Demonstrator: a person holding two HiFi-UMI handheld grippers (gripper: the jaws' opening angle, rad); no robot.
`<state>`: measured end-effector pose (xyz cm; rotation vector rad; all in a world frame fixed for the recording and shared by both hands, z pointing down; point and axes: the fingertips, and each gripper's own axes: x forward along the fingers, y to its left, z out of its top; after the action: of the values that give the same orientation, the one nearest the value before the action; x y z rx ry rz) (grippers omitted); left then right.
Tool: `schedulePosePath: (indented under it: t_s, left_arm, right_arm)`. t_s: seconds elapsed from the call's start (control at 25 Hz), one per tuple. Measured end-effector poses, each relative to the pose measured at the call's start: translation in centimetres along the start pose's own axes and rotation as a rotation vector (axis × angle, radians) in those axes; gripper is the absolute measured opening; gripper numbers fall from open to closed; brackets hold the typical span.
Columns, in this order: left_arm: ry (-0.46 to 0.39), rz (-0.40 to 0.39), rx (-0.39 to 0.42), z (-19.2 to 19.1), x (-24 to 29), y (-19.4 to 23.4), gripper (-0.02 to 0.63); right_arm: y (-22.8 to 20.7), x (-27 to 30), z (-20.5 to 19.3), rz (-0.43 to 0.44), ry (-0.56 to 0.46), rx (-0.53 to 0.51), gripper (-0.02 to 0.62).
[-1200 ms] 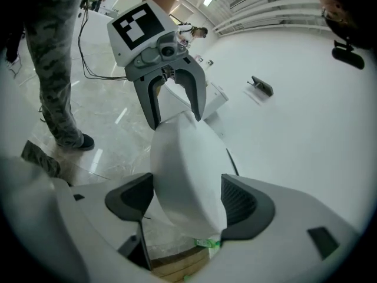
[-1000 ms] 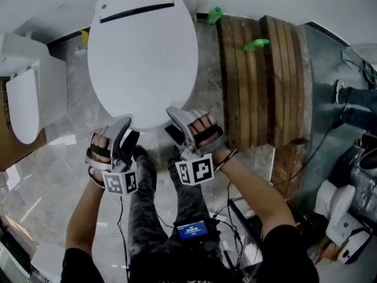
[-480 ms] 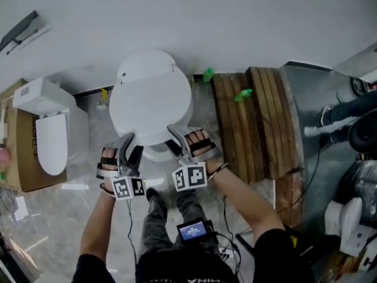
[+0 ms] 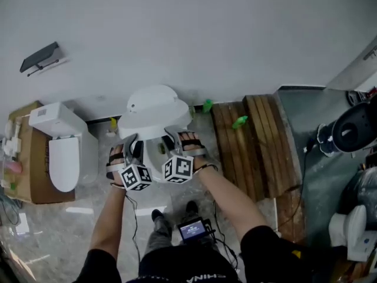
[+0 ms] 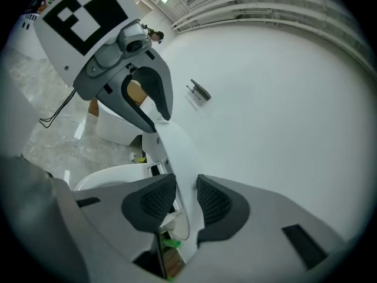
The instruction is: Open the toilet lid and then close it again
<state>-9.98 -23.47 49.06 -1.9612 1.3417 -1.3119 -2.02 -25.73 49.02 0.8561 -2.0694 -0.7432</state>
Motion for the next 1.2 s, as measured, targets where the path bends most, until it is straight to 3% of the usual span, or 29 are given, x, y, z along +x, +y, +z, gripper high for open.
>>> schedulePosePath:
  t_s: [0.08, 0.28, 0.6, 0.8, 1.2]
  left_arm:
    - [0.012, 0.011, -0.016, 0.4, 0.6, 0.9, 0.092]
    - [0.032, 0.026, -0.043, 1.0, 1.7, 3.0, 0.091]
    - [0.067, -0.004, -0.163, 1.6, 3.0, 5.5, 0.092]
    - [0.105, -0.037, -0.167, 1.9, 4.1, 7.4, 0.092]
    - [0.004, -0.033, -0.190, 2.9, 10.2, 17.1, 0.087]
  right_arm:
    - [-1.0, 0.6, 0.3, -0.003, 0.002, 0.016, 0.121]
    - [-3.1, 1.7, 1.0, 0.048, -0.003, 0.021, 0.121]
    - [-5.4, 3.1, 1.7, 0.138, -0.020, 0.017, 0.123]
    - [-7.1, 4.3, 2.4, 0.156, -0.027, 0.039, 0.123]
    - [-15.7, 11.5, 5.4, 0.127, -0.023, 0.155, 0.117]
